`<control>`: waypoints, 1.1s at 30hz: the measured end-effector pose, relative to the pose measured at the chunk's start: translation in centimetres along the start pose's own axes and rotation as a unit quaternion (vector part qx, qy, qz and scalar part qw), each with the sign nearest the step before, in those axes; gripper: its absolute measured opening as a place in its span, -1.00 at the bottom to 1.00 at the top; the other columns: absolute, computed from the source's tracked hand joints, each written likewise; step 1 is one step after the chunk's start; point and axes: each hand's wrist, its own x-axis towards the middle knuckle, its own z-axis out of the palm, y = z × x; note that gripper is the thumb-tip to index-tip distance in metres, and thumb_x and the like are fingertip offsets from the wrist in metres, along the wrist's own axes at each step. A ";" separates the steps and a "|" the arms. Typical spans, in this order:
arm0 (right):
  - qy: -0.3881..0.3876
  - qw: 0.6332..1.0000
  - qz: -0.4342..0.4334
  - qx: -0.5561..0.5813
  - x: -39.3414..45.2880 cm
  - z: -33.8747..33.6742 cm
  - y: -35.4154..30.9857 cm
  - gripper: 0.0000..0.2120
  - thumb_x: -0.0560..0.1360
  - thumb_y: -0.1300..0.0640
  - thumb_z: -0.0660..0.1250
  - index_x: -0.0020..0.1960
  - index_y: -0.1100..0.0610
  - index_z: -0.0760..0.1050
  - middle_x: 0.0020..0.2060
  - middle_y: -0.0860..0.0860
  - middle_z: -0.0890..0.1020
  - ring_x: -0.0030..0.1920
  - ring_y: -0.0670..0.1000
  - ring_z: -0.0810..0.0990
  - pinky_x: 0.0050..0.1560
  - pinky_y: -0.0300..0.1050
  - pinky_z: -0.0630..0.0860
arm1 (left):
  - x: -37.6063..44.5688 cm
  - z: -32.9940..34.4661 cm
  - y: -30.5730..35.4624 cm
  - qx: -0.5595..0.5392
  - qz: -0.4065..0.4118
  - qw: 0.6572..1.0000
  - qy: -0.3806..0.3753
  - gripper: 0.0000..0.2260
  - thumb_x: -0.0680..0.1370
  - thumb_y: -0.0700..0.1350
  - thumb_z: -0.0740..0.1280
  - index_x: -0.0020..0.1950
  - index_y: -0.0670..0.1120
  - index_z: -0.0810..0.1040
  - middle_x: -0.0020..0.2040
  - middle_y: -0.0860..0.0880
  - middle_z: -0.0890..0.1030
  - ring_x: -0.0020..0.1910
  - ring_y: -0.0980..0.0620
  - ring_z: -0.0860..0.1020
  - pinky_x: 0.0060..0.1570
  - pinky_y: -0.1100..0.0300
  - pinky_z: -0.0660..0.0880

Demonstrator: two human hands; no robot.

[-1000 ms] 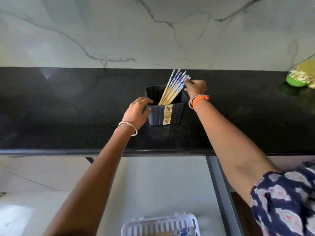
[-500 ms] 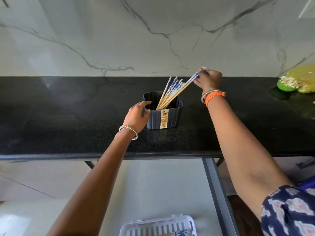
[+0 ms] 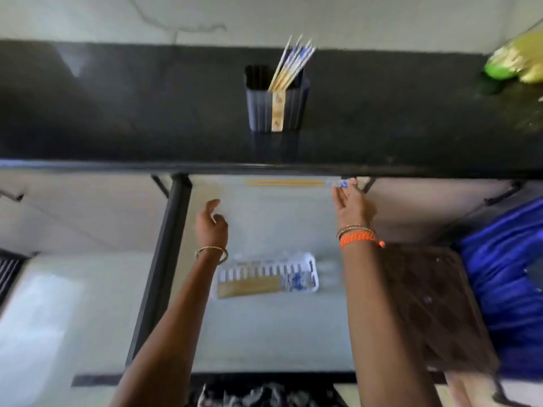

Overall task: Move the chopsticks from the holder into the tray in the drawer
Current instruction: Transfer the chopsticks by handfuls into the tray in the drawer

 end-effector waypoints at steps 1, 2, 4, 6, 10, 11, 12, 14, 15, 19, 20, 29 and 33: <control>0.009 1.000 0.029 -0.006 -0.4 -2.2 2.0 -0.77 0.56 0.33 0.25 -0.26 0.18 0.42 -0.35 0.07 0.54 -0.31 -0.07 0.53 -0.21 -0.22 0.62 | -1.0 -0.7 -2.2 0.021 -0.021 1.000 -0.007 -0.65 0.45 -0.43 0.13 0.17 -0.26 0.52 0.17 -0.26 0.58 0.18 -0.17 0.54 0.13 0.23 0.39; 0.013 0.998 0.055 -0.002 -0.9 -4.1 3.5 -0.76 0.56 0.34 0.24 -0.27 0.19 0.41 -0.42 0.05 0.58 -0.34 -0.08 0.54 -0.17 -0.18 0.63 | -1.8 -1.3 -4.1 0.045 -0.031 0.998 -0.019 -0.67 0.45 -0.42 0.14 0.16 -0.26 0.53 0.15 -0.27 0.59 0.15 -0.19 0.55 0.13 0.17 0.42; 0.028 0.994 0.102 -0.008 -1.7 -7.1 6.2 -0.75 0.56 0.35 0.24 -0.29 0.20 0.39 -0.61 -0.02 0.58 -0.49 -0.10 0.59 -0.27 -0.20 0.63 | -3.5 -2.6 -7.5 0.092 -0.049 0.994 -0.045 -0.69 0.48 -0.38 0.15 0.16 -0.25 0.53 0.14 -0.28 0.60 0.13 -0.21 0.56 0.14 0.08 0.45; 0.055 0.989 0.133 -0.043 -2.2 -9.0 8.3 -0.75 0.55 0.38 0.24 -0.30 0.23 0.40 -0.67 -0.02 0.56 -0.62 -0.12 0.57 -0.43 -0.20 0.61 | -4.7 -3.5 -9.6 0.126 -0.068 0.988 -0.056 -0.71 0.50 -0.35 0.16 0.18 -0.25 0.53 0.15 -0.29 0.60 0.14 -0.23 0.55 0.14 0.06 0.45; 0.079 0.976 0.158 -0.126 -2.4 -10.1 10.6 -0.74 0.53 0.39 0.27 -0.33 0.26 0.41 -0.59 0.08 0.57 -0.45 0.02 0.58 -0.16 -0.09 0.64 | -5.5 -3.6 -11.3 0.162 -0.078 0.976 -0.123 -0.75 0.51 -0.32 0.18 0.12 -0.25 0.56 0.02 -0.31 0.63 0.02 -0.27 0.57 -0.02 0.05 0.47; 0.083 0.973 0.165 -0.140 -2.3 -10.2 11.1 -0.76 0.53 0.39 0.27 -0.32 0.27 0.41 -0.48 0.13 0.56 -0.38 0.03 0.55 -0.02 -0.02 0.62 | -5.6 -3.5 -11.5 0.169 -0.084 0.972 -0.137 -0.76 0.51 -0.30 0.18 0.12 -0.23 0.55 -0.01 -0.31 0.63 -0.01 -0.27 0.57 -0.07 0.07 0.45; 0.087 0.970 0.170 -0.150 -2.2 -10.1 11.6 -0.77 0.53 0.38 0.28 -0.31 0.28 0.41 -0.40 0.15 0.53 -0.34 0.04 0.52 0.07 0.01 0.59 | -5.6 -3.4 -11.6 0.172 -0.088 0.971 -0.144 -0.76 0.52 -0.28 0.18 0.12 -0.22 0.55 -0.03 -0.31 0.64 -0.03 -0.27 0.57 -0.10 0.09 0.44; 0.098 0.966 0.174 -0.164 -2.0 -10.1 12.7 -0.77 0.53 0.34 0.29 -0.30 0.28 0.39 -0.34 0.15 0.49 -0.32 0.03 0.51 0.16 0.02 0.55 | -5.7 -3.2 -12.0 0.163 -0.094 0.970 -0.152 -0.76 0.52 -0.27 0.18 0.13 -0.21 0.55 -0.04 -0.30 0.64 -0.06 -0.26 0.58 -0.11 0.09 0.45; 0.103 0.965 0.174 -0.169 -1.9 -10.0 13.2 -0.77 0.54 0.33 0.29 -0.29 0.28 0.39 -0.32 0.15 0.49 -0.30 0.03 0.51 0.18 0.03 0.54 | -5.7 -3.1 -12.1 0.154 -0.098 0.971 -0.153 -0.75 0.52 -0.27 0.17 0.13 -0.21 0.55 -0.03 -0.29 0.65 -0.06 -0.25 0.58 -0.10 0.08 0.46; 0.126 0.962 0.164 -0.178 -1.7 -9.5 14.4 -0.82 0.55 0.35 0.26 -0.23 0.31 0.40 -0.09 0.22 0.51 -0.06 0.12 0.53 0.06 -0.03 0.56 | -5.4 -2.9 -12.6 0.126 -0.117 0.971 -0.165 -0.75 0.53 -0.26 0.16 0.15 -0.22 0.53 -0.04 -0.27 0.65 -0.07 -0.23 0.59 -0.17 0.12 0.44; 0.134 0.962 0.159 -0.179 -1.7 -9.2 14.5 -0.89 0.55 0.35 0.25 -0.15 0.37 0.43 -0.09 0.24 0.50 -0.03 0.13 0.52 0.04 -0.02 0.57 | -5.4 -2.9 -12.7 0.125 -0.118 0.971 -0.168 -0.77 0.54 -0.25 0.17 0.13 -0.22 0.54 -0.07 -0.27 0.65 -0.09 -0.22 0.59 -0.21 0.16 0.40; 0.005 0.921 0.215 -0.325 -0.2 -9.1 13.5 -0.72 0.56 0.39 0.06 -0.26 0.15 0.29 -0.29 0.06 0.37 -0.36 -0.10 0.38 -0.44 -0.37 0.46 | -6.3 -2.8 -13.2 0.131 -0.108 0.972 -0.165 -0.73 0.60 -0.10 0.11 -0.13 -0.16 0.54 -0.22 -0.15 0.56 -0.20 -0.12 0.51 -0.22 0.17 0.33; -0.019 0.869 0.100 -0.485 -1.0 -8.7 14.6 -0.87 0.49 0.39 0.16 -0.09 0.27 0.46 -0.36 0.10 0.49 -0.37 0.05 0.51 -0.50 -0.25 0.49 | -6.7 -2.8 -13.4 0.121 -0.140 0.968 -0.171 -0.65 0.62 -0.03 0.07 0.00 -0.21 0.55 -0.14 -0.19 0.59 -0.18 -0.10 0.50 -0.17 0.14 0.38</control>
